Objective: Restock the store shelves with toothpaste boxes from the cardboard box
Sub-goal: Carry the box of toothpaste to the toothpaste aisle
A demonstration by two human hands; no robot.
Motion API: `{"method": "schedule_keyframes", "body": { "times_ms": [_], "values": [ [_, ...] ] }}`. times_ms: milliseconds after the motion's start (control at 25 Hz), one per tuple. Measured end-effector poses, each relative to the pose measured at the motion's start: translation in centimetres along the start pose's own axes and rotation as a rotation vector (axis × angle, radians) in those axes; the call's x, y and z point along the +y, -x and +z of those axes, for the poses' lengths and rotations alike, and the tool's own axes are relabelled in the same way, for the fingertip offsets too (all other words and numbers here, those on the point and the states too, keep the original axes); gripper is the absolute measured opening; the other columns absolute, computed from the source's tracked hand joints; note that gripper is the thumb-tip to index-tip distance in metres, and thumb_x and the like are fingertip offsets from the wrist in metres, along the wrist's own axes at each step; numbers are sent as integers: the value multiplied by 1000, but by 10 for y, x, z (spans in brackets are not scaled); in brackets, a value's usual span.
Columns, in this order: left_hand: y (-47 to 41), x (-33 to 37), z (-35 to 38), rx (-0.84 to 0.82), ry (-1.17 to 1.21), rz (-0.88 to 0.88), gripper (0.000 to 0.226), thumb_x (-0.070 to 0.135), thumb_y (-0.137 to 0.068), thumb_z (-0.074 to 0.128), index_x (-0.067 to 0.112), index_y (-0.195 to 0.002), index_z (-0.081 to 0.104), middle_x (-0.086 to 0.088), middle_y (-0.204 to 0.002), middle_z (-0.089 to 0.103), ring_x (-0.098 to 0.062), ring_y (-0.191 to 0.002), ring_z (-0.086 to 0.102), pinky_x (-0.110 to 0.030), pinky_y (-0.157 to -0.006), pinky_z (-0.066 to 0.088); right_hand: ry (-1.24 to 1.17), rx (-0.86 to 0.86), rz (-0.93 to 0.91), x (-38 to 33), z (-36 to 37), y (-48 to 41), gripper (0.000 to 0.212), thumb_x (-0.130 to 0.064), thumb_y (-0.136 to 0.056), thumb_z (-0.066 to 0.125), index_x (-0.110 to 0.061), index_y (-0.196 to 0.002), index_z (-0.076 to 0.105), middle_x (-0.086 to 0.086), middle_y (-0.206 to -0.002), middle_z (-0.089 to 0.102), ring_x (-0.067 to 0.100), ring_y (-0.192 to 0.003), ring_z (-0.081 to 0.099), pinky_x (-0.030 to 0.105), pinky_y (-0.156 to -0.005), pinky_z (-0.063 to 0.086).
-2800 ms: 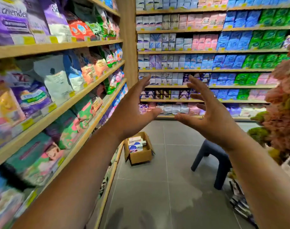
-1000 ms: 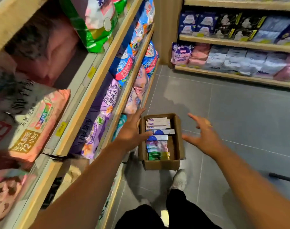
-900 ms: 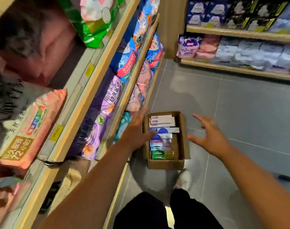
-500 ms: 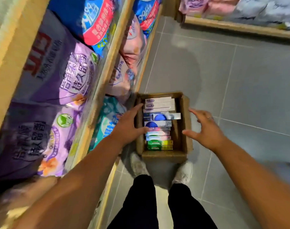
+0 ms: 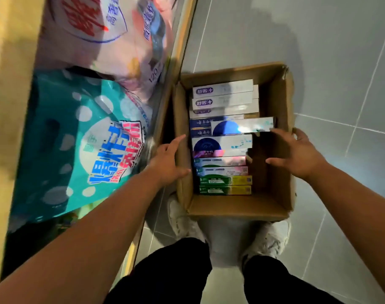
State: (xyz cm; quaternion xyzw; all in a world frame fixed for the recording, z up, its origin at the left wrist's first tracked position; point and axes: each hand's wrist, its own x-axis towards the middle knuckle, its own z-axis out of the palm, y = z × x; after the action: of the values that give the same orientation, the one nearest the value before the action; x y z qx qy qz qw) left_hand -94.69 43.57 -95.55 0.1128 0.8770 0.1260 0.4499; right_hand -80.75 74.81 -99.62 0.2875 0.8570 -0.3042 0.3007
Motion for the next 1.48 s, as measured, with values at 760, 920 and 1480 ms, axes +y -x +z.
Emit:
{"method": "schedule_keyframes", "body": {
  "times_ms": [760,920,1480],
  "values": [
    [-53,16,-3,-22,217,157,89,-11,-79,56,43,-141,23,-1,-131,47,-22,-101,60,-34,-70,55,-112,111,-36,28,-24,9,73,-1,-80,59,-39,-136,33,14,-81,64,31,-63,61,36,-63,53],
    [-10,56,-28,-79,154,249,86,-10,-78,55,39,-141,25,-3,-133,48,-18,-93,59,-25,-64,50,-201,112,61,34,-54,73,73,-3,-82,59,-49,-131,30,14,-84,67,30,-66,64,42,-67,56],
    [278,318,-176,-220,-114,630,71,-11,-82,55,17,-142,28,-10,-118,56,-6,-73,62,-30,-56,50,-461,394,313,21,-238,438,74,-1,-84,57,-49,-134,29,2,-95,58,17,-64,58,33,-57,51]
  ]
}}
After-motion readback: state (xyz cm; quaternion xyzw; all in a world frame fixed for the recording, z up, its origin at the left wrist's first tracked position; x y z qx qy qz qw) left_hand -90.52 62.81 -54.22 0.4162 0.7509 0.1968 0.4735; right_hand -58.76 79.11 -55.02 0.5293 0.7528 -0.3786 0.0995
